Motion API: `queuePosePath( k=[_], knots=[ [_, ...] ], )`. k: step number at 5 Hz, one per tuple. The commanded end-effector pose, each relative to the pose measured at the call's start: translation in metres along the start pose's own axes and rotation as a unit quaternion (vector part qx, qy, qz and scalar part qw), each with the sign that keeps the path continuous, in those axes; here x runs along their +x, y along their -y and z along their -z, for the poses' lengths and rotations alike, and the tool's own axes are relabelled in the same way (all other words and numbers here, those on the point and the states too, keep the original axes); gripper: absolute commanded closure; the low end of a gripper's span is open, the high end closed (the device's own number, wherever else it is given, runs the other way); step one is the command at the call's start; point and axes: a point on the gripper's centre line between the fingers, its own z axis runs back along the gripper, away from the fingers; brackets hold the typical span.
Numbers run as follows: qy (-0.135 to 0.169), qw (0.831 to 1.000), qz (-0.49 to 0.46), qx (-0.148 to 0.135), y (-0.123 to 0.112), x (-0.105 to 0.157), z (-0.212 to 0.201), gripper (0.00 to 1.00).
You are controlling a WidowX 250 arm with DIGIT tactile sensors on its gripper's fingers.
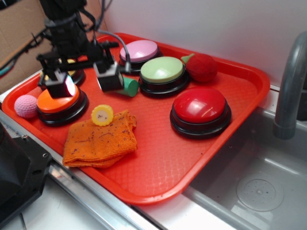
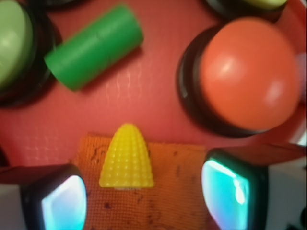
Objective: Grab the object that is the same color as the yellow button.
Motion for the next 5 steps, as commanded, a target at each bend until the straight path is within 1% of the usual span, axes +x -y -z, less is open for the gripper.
queuePosePath(
  k=[1, 2, 3, 4, 5],
  knots=[
    [-0.007, 0.999, -0.019, -0.039, 0.006, 0.003, 0.031, 0.0],
    [-0.008, 0.999, -0.017, -0.044, 0.01, 0.001, 0.038, 0.0],
    [-0.011, 0.999, -0.005, -0.041, 0.017, -0.001, 0.043, 0.0],
    [-0.002, 0.999, -0.005, -0.038, 0.016, -0.003, 0.041, 0.65],
    [0.011, 0.999, 0.001, -0.045, 0.015, -0.002, 0.03, 1.0]
  ],
)
